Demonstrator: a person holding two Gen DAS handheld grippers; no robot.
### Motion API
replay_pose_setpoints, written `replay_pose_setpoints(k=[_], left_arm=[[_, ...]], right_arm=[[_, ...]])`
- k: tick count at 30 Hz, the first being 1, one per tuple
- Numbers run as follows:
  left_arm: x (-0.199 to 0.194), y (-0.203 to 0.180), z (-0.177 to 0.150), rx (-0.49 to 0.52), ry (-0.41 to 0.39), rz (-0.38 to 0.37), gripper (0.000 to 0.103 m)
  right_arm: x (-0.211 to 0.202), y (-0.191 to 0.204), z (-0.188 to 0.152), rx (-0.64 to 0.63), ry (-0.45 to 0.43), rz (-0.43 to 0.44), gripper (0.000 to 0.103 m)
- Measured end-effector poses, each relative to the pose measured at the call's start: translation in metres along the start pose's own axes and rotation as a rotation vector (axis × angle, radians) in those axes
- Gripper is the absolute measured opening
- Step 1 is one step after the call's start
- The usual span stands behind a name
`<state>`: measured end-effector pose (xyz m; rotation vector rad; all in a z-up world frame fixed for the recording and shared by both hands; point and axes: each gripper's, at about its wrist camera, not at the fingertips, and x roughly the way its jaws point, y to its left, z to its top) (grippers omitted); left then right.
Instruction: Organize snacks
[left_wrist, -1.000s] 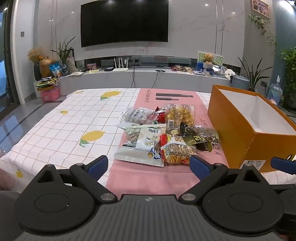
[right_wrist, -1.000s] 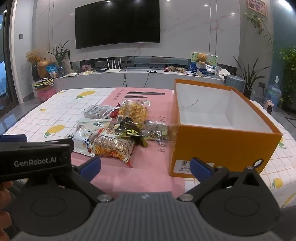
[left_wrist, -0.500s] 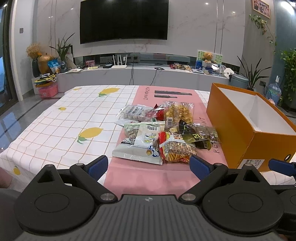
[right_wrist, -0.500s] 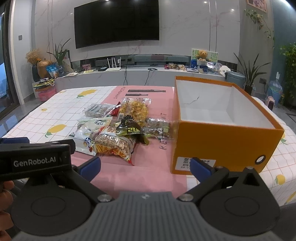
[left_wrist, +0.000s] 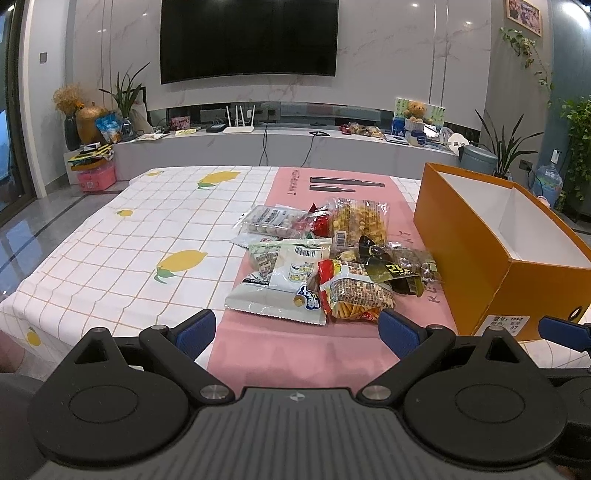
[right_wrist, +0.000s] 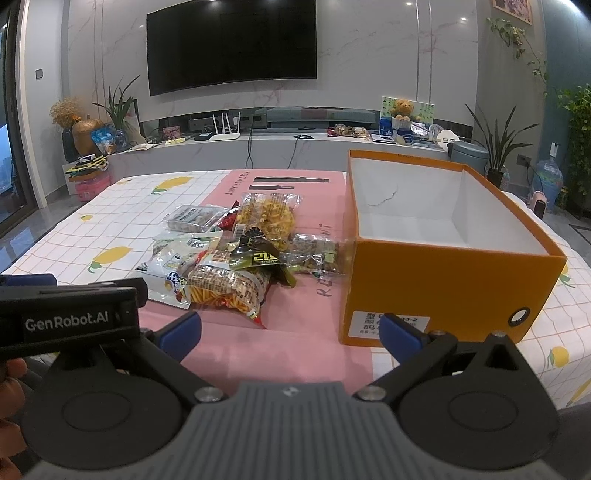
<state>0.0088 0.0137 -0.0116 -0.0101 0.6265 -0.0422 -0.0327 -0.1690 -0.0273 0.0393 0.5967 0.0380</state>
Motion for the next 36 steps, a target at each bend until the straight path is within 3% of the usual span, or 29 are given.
replay_pose_setpoints(k=[36], left_arm=[[0.0072, 0.009, 0.0008, -0.021, 0.05, 0.021, 0.103]], right_arm=[[0.0004, 0.0037, -0.0016, -0.026, -0.005, -0.003, 0.1]])
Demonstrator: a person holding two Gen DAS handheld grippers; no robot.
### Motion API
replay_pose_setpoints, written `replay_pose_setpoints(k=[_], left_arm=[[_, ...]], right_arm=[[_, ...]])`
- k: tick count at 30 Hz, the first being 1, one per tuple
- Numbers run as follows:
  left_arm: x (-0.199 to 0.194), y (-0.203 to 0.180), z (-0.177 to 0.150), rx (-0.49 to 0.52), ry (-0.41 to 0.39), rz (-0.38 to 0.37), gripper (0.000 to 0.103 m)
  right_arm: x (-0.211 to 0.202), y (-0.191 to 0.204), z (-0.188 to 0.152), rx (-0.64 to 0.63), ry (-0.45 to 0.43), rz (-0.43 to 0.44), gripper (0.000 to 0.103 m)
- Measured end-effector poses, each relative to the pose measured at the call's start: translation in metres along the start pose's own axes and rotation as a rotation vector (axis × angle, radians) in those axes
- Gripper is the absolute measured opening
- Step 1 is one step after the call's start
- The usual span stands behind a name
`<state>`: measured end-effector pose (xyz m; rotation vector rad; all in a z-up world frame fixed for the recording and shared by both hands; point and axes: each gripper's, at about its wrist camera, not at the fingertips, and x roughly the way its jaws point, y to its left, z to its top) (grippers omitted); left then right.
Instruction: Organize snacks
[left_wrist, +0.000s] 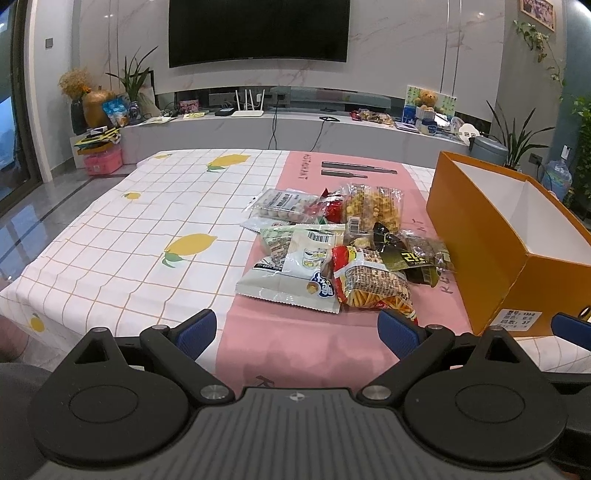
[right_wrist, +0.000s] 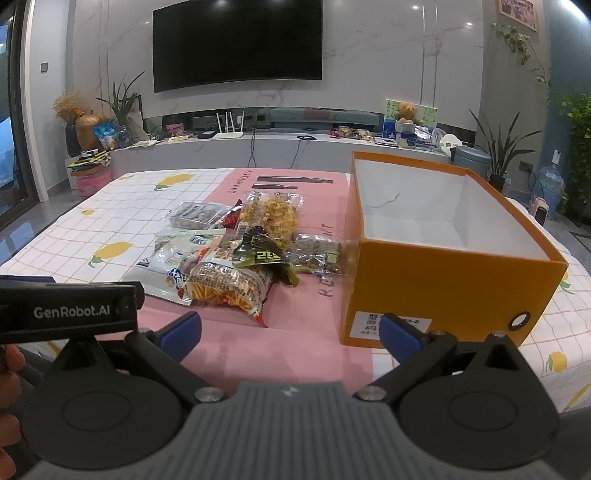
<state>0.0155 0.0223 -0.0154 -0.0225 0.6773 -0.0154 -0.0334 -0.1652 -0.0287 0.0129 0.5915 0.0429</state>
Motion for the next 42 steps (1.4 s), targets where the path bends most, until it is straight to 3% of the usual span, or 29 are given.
replay_pose_setpoints(k=[10, 16, 20, 23, 29, 31, 32, 33, 37, 39, 42], left_arm=[[0.001, 0.001, 0.0, 0.01, 0.01, 0.013, 0.103], [0.004, 0.012, 0.003, -0.01, 0.015, 0.057, 0.103], [0.005, 0.03, 0.01, -0.045, 0.007, 0.106, 0.103], [0.008, 0.039, 0.013, -0.047, 0.0, 0.152, 0.103], [0.015, 0.048, 0.015, -0.065, 0.03, 0.171, 0.103], [0.016, 0.05, 0.016, -0.058, 0.032, 0.17, 0.103], [0.017, 0.05, 0.017, -0.057, 0.033, 0.164, 0.103], [0.017, 0.052, 0.017, -0.059, 0.033, 0.163, 0.103], [0.019, 0.055, 0.019, -0.078, 0.037, 0.164, 0.103], [0.019, 0.056, 0.019, -0.093, 0.043, 0.143, 0.103], [0.018, 0.056, 0.019, -0.091, 0.042, 0.132, 0.103]], right_arm=[[0.0, 0.003, -0.002, -0.013, -0.005, 0.007, 0.1], [-0.002, 0.005, 0.003, 0.009, -0.017, 0.092, 0.1], [-0.002, 0.015, 0.015, -0.042, -0.07, 0.159, 0.099], [0.007, 0.022, 0.029, -0.071, -0.089, 0.195, 0.089], [0.061, 0.031, 0.049, -0.141, -0.005, 0.275, 0.084], [0.082, 0.034, 0.047, -0.161, 0.052, 0.281, 0.075], [0.093, 0.033, 0.045, -0.143, 0.091, 0.278, 0.065], [0.103, 0.029, 0.043, -0.089, 0.14, 0.278, 0.063], [0.127, 0.009, 0.034, 0.156, 0.22, 0.29, 0.071], [0.131, 0.007, 0.034, 0.207, 0.221, 0.275, 0.091], [0.136, 0.007, 0.036, 0.277, 0.217, 0.298, 0.095]])
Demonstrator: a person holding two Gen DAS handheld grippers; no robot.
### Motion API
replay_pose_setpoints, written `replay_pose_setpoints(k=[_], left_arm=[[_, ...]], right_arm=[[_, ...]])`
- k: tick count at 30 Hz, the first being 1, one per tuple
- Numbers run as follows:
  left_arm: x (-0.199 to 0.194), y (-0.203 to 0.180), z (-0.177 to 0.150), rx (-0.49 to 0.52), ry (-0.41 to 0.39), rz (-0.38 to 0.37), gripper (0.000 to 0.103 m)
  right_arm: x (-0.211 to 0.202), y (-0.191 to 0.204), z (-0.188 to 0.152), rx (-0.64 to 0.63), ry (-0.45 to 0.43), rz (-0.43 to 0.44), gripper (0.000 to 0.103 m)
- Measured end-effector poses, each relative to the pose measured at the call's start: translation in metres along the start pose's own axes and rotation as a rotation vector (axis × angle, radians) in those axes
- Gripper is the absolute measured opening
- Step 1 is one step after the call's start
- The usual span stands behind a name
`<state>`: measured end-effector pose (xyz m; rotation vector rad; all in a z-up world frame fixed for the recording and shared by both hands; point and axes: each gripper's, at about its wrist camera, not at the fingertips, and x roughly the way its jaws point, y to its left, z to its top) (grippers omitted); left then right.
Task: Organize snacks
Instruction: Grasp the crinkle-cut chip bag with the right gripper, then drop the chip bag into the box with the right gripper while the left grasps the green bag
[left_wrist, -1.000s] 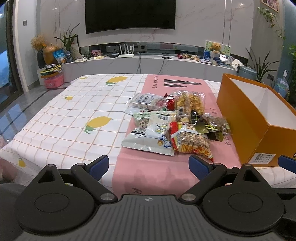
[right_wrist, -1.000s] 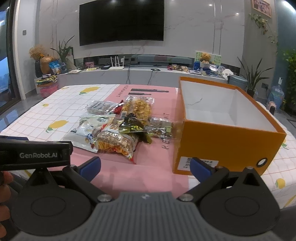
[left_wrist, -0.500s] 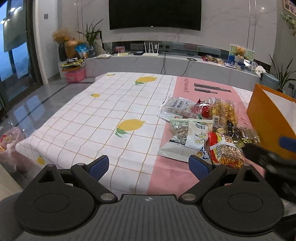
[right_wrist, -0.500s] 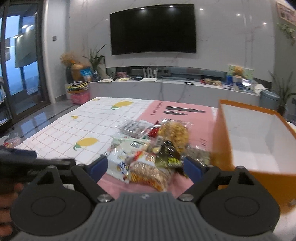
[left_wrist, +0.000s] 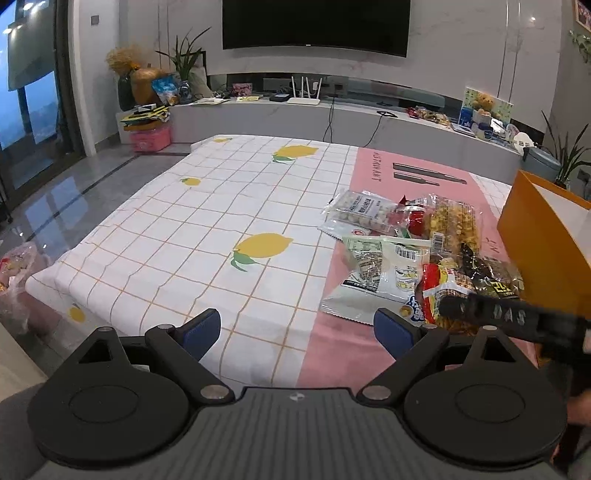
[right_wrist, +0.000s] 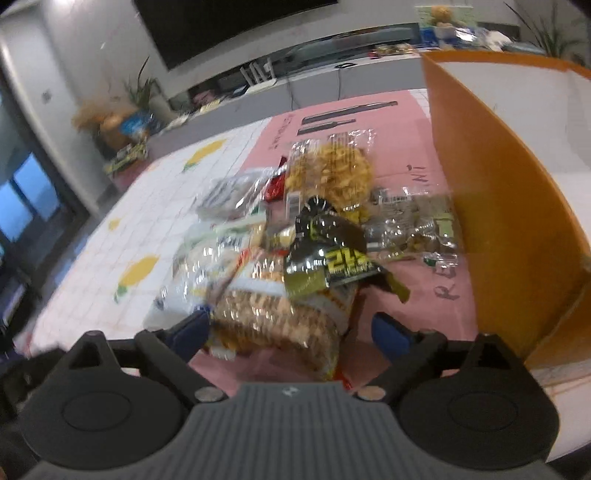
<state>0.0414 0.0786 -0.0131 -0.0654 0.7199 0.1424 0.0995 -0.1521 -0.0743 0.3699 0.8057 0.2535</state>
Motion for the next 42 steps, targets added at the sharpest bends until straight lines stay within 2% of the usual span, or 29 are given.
replay_pose_setpoints(k=[2, 5, 7, 14, 21, 28, 34, 38, 42], left_arm=[[0.001, 0.0, 0.0, 0.004, -0.003, 0.005, 0.103], [0.001, 0.001, 0.0, 0.0, -0.003, 0.007, 0.103], [0.003, 0.0, 0.0, 0.003, 0.001, 0.011, 0.103], [0.005, 0.001, -0.001, 0.012, 0.009, 0.025, 0.103], [-0.002, 0.0, -0.002, 0.038, -0.02, 0.031, 0.103], [-0.002, 0.008, 0.001, -0.013, -0.013, 0.008, 0.103], [0.005, 0.002, 0.008, 0.008, 0.01, -0.025, 0.103], [0.02, -0.002, 0.028, -0.048, 0.084, -0.132, 0.103], [0.039, -0.018, 0.051, 0.016, 0.094, -0.204, 0.103]], right_arm=[[0.006, 0.001, 0.004, 0.028, 0.01, 0.002, 0.098], [0.019, 0.008, 0.005, 0.012, 0.005, -0.091, 0.098], [0.022, 0.008, 0.004, -0.021, -0.022, -0.107, 0.095], [0.012, 0.01, 0.0, -0.074, -0.049, -0.092, 0.061], [-0.014, 0.0, 0.008, 0.058, -0.018, 0.084, 0.06], [-0.029, -0.034, 0.02, 0.414, 0.068, 0.412, 0.06], [-0.049, -0.039, 0.033, 0.396, 0.0, 0.421, 0.06], [-0.056, -0.044, 0.042, 0.392, -0.02, 0.43, 0.06], [-0.071, -0.053, 0.051, 0.391, -0.068, 0.442, 0.06]])
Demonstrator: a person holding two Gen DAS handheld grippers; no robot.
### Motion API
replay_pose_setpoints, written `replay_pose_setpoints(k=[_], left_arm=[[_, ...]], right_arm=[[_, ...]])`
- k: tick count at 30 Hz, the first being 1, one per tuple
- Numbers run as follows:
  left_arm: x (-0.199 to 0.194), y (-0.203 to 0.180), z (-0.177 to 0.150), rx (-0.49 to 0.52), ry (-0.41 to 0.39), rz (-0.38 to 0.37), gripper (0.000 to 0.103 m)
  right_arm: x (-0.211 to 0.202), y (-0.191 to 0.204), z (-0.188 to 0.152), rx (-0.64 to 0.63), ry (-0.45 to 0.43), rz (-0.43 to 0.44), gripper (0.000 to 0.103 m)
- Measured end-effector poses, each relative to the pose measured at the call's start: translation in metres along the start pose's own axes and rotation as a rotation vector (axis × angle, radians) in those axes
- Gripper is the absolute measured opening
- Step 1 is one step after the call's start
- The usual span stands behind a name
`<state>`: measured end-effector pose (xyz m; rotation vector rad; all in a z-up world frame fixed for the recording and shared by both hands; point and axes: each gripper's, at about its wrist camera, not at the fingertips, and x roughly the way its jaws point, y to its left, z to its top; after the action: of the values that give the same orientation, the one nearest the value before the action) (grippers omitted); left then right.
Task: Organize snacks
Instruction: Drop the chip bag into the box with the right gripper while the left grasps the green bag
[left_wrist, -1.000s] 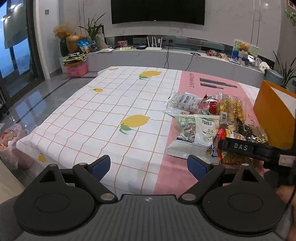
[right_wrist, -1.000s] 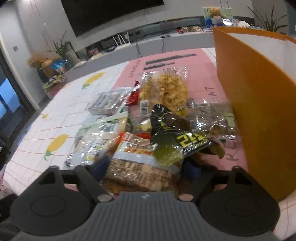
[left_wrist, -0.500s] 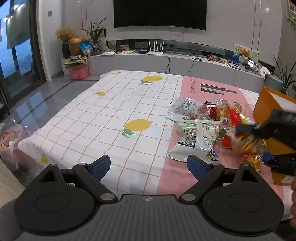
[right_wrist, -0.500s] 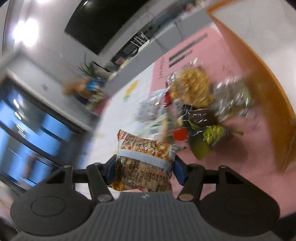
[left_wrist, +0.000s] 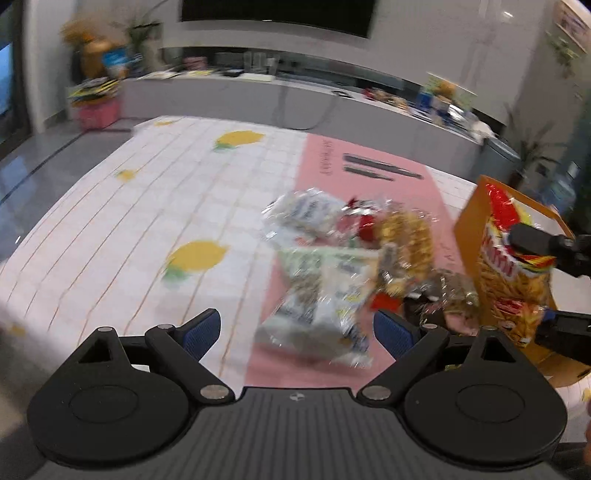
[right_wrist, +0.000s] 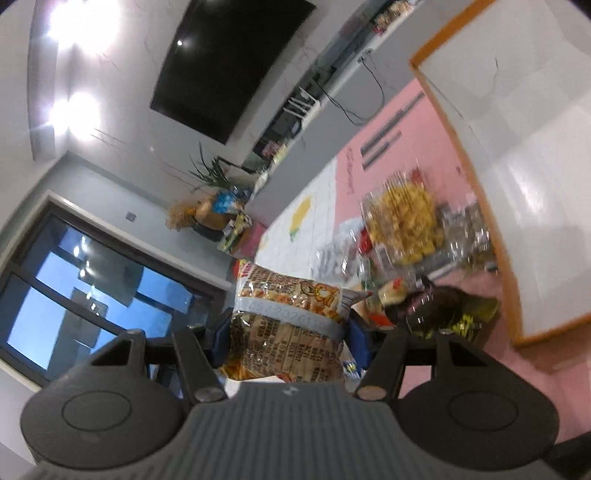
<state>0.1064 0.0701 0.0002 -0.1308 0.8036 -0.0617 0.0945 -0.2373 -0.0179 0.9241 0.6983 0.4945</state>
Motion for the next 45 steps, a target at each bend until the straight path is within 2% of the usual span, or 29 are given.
replay_pose_setpoints(k=[4, 8, 10, 14, 16, 18, 19, 20, 22, 24, 29, 33, 36, 39, 40, 41, 45], left_arm=[[0.034, -0.017, 0.016, 0.082, 0.044, 0.012, 0.103], [0.073, -0.035, 0.011, 0.25, 0.093, 0.094, 0.103], [0.084, -0.037, 0.007, 0.285, 0.097, 0.099, 0.103], [0.106, -0.034, 0.005, 0.246, 0.139, 0.052, 0.103], [0.12, -0.033, 0.004, 0.233, 0.185, 0.076, 0.103], [0.124, -0.028, 0.003, 0.193, 0.166, 0.056, 0.103], [0.124, -0.025, 0.004, 0.171, 0.167, 0.033, 0.098], [0.122, -0.023, 0.005, 0.161, 0.169, 0.042, 0.087], [0.117, -0.023, 0.006, 0.165, 0.177, 0.068, 0.078], [0.11, -0.021, 0.006, 0.159, 0.161, 0.052, 0.07], [0.088, -0.018, 0.009, 0.124, 0.137, 0.024, 0.066], [0.056, -0.022, 0.021, 0.121, 0.072, -0.027, 0.066], [0.035, -0.033, 0.03, 0.154, 0.003, -0.062, 0.066], [0.019, -0.045, 0.034, 0.188, -0.037, -0.101, 0.066], [0.016, -0.049, 0.034, 0.196, -0.044, -0.115, 0.066], [0.012, -0.054, 0.034, 0.203, -0.049, -0.132, 0.066], [0.007, -0.071, 0.03, 0.237, -0.054, -0.206, 0.066]], right_arm=[[-0.015, 0.006, 0.009, -0.066, -0.063, -0.035, 0.06], [-0.016, 0.003, 0.009, -0.081, -0.076, -0.051, 0.06], [-0.015, 0.004, 0.009, -0.095, -0.073, -0.055, 0.06], [-0.013, 0.006, 0.008, -0.118, -0.069, -0.066, 0.061], [-0.012, 0.007, 0.008, -0.131, -0.068, -0.079, 0.061], [-0.012, 0.008, 0.006, -0.148, -0.071, -0.099, 0.06], [-0.013, 0.008, 0.006, -0.156, -0.071, -0.096, 0.06], [-0.013, 0.008, 0.006, -0.157, -0.073, -0.097, 0.06], [-0.014, 0.009, 0.006, -0.168, -0.08, -0.102, 0.061], [-0.015, 0.011, 0.005, -0.186, -0.087, -0.109, 0.061], [-0.028, 0.015, 0.007, -0.18, -0.099, -0.049, 0.061], [-0.063, 0.022, 0.021, -0.235, -0.203, -0.04, 0.061], [-0.088, 0.025, 0.031, -0.325, -0.319, -0.136, 0.061], [-0.087, 0.035, 0.033, -0.566, -0.375, -0.368, 0.061], [-0.08, 0.036, 0.033, -0.636, -0.354, -0.455, 0.061], [-0.072, 0.032, 0.034, -0.66, -0.316, -0.507, 0.061], [-0.048, 0.005, 0.042, -0.514, -0.197, -0.554, 0.061]])
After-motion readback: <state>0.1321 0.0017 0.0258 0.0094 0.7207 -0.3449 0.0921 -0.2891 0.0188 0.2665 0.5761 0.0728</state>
